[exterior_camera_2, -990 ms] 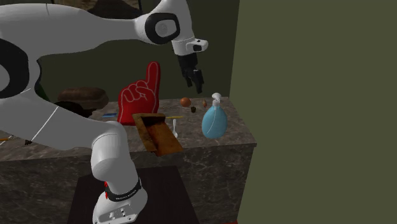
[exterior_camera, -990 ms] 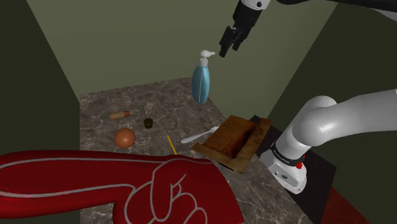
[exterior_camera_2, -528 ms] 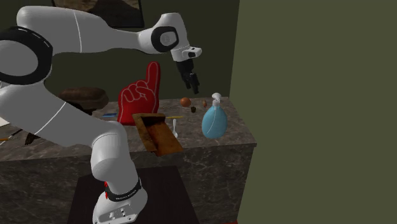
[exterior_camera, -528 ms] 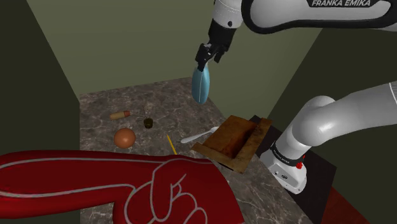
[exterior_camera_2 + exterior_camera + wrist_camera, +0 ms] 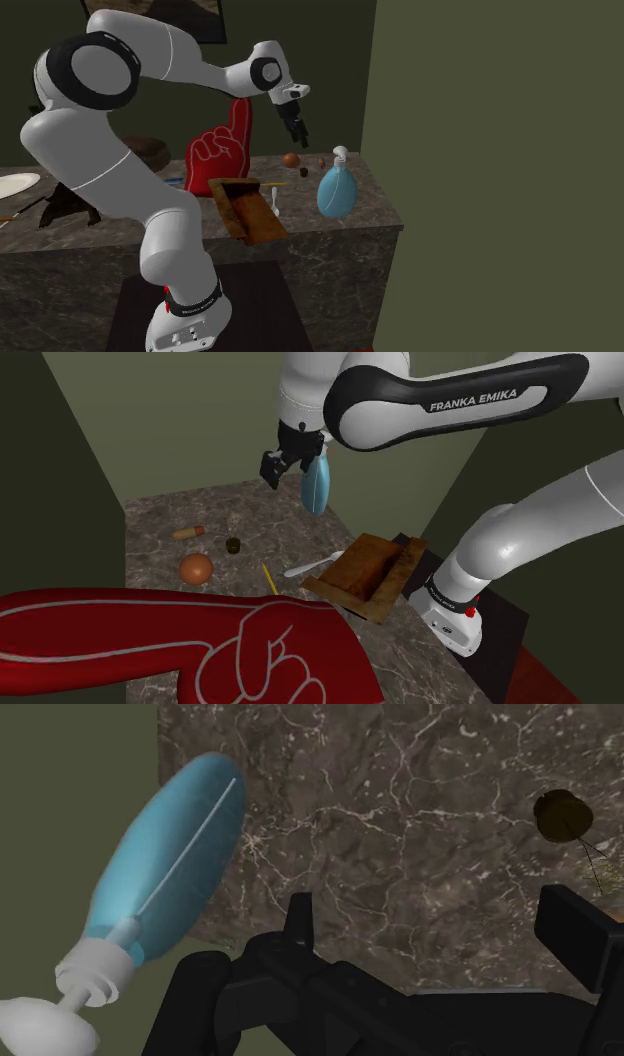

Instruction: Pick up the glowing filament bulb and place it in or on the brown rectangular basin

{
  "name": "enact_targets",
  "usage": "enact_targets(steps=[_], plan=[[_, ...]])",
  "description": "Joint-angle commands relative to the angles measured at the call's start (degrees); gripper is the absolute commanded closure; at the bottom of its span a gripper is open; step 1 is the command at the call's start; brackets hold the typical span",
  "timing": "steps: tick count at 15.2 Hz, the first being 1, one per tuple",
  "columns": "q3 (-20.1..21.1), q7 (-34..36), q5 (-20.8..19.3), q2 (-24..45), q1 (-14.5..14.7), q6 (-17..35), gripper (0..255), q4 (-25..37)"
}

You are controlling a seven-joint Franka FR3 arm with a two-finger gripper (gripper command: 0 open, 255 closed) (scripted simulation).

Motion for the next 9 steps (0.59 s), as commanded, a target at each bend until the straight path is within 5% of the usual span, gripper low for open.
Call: enact_targets(steps=[1, 6, 9], plan=[[4.2, 5.22, -3.15, 4.06, -1.49, 0.73, 0, 2.36], [15.07, 20.89, -17.33, 18.95, -5.2, -0.23, 0, 10.45], [17.99, 31.41, -29.44, 31.13, -2.57, -4.35, 0, 17.0]])
